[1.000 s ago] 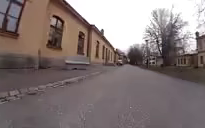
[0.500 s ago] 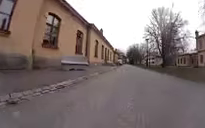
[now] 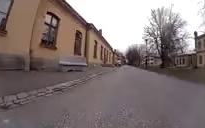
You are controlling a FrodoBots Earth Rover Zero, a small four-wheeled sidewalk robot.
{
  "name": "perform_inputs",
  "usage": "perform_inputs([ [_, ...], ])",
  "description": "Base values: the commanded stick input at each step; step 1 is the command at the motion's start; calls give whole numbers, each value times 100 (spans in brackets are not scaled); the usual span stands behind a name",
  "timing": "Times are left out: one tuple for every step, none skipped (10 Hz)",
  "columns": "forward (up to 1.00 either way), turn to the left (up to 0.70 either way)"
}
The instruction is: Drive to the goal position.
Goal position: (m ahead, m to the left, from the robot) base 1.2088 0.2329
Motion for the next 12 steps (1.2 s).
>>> perform_inputs([
  [100, 0],
  [100, 0],
  [100, 0],
  [100, 0],
  [100, 0],
  [100, 0],
  [100, 0],
  [100, 0],
  [100, 0],
  [100, 0],
  [100, 0],
  [100, 0],
])
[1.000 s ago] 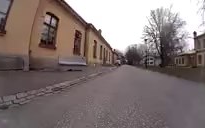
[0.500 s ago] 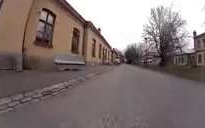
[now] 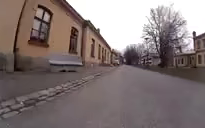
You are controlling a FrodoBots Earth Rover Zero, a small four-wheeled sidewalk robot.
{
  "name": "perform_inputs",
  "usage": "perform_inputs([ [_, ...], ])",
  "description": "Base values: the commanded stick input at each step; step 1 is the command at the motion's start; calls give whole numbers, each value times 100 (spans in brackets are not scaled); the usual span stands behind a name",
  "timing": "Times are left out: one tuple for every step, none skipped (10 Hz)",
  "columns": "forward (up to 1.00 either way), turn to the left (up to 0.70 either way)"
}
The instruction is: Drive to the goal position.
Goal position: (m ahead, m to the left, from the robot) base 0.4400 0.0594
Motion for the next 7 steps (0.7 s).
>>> perform_inputs([
  [100, 0],
  [100, 0],
  [100, 0],
  [43, 0],
  [0, 0],
  [0, 0],
  [0, 0],
])
